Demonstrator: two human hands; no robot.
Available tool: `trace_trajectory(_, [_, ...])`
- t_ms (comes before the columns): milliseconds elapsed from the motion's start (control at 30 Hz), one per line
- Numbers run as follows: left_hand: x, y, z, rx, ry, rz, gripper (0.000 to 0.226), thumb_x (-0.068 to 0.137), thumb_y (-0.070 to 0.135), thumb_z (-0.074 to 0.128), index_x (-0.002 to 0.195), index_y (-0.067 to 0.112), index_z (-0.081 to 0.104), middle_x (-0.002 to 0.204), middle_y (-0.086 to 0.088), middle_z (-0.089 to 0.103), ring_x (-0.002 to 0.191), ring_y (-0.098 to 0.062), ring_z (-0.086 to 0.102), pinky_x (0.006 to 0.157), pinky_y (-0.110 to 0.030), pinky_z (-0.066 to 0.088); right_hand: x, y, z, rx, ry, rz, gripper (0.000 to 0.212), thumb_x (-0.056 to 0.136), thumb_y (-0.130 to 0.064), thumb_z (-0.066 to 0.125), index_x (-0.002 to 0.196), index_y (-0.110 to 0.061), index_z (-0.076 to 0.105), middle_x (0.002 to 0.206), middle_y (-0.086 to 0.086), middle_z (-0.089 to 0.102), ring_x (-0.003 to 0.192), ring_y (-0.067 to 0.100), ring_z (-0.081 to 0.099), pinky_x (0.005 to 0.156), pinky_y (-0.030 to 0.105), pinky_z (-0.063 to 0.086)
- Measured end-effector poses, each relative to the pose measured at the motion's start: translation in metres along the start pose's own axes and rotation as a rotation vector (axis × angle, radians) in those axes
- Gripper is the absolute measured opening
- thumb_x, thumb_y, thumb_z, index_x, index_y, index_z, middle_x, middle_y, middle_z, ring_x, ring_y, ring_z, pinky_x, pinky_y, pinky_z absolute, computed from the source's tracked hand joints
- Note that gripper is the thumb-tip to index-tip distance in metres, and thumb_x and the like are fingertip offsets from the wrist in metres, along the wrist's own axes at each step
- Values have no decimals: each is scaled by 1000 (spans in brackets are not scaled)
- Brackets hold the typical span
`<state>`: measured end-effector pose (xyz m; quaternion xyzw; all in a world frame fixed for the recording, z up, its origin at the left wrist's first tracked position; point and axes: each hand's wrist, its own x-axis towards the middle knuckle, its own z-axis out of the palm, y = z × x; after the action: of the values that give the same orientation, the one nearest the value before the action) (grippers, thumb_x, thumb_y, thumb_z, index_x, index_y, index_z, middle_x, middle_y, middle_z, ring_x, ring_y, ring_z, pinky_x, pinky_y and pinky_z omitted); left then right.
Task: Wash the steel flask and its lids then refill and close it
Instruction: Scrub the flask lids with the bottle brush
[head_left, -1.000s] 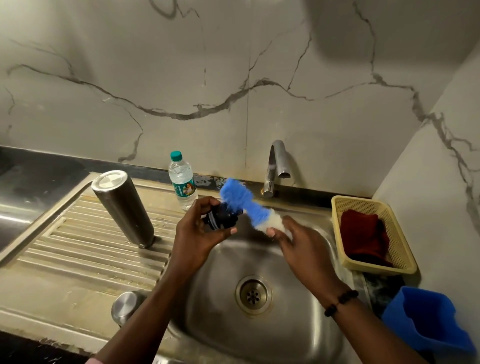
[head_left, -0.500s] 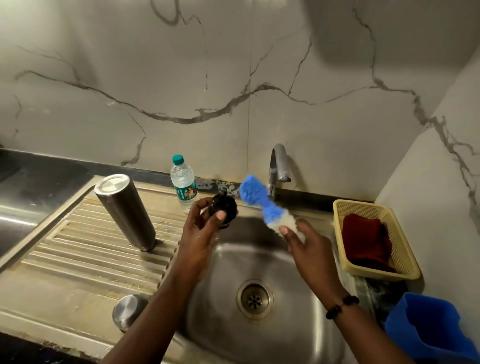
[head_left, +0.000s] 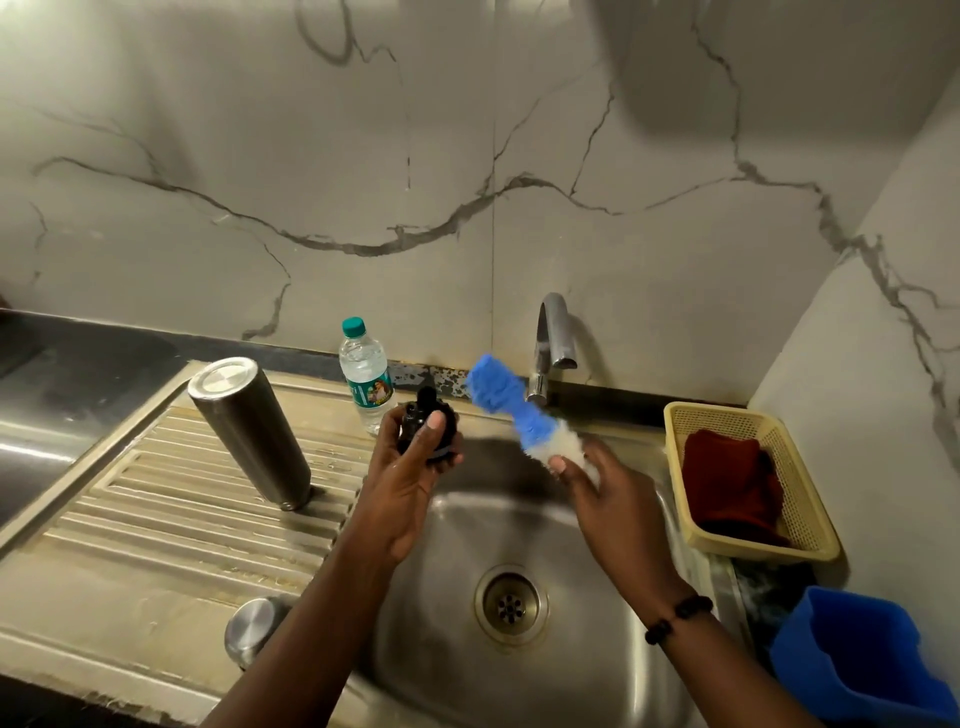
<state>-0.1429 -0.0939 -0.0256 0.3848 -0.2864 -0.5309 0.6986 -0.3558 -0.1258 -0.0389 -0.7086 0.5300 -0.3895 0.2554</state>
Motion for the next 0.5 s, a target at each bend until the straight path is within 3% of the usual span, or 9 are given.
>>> trace_trajectory(67, [1,5,-1,-17,-33,20,68,54,47,94,111,18,70,110,-5,74,98,-16,71,78,-29,59,0,-4,-3,152,-6,15,35,90,-47,57,114,-24,64,80,-10,69,74,1,65,64,12,48])
trace_trajectory(133, [0,7,-2,-14,-43,38,57,63,41,90,111,16,72,115,-7,73,105,-19,70,83,-31,59,0,-4,0,111,-78,12,41,88,-54,54,117,-25,63,89,-9,71,80,2,67,69,20,53])
trace_trajectory(200, [1,6,-3,-70,33,26,49,82,34,73,122,8,64,119,-15,71,107,-27,68,85,-35,60,1,-3,-1,47,-21,-6,36,89,-52,55,112,-27,64,87,-10,71,80,6,67,68,27,54])
trace_trajectory(267, [3,4,-6,-93,82,-13,43,100,33,46,132,5,54,121,-21,67,106,-30,66,86,-36,59,0,-6,-2,153,17,-9,25,88,-48,55,107,-33,63,80,-18,69,77,0,66,66,16,51])
trace_trajectory(333, [2,6,-2,-38,84,-45,43,105,36,35,128,7,55,116,-19,68,98,-26,66,84,-37,57,-1,-11,0,186,-93,19,19,88,-45,57,106,-42,59,83,-24,67,80,-1,65,69,14,48])
trace_trajectory(433, [1,3,3,78,60,-26,33,91,35,55,113,12,61,102,-7,70,86,-18,67,74,-32,57,-1,-8,4,4,-88,-41,26,92,-47,55,111,-31,62,85,-16,65,79,5,63,61,18,42])
trace_trajectory(500, [0,5,5,60,41,-5,36,77,27,68,111,15,64,98,-1,73,85,-16,70,73,-28,59,-1,-8,5,143,-58,-20,33,89,-50,55,111,-27,64,86,-13,69,77,-1,63,63,13,44])
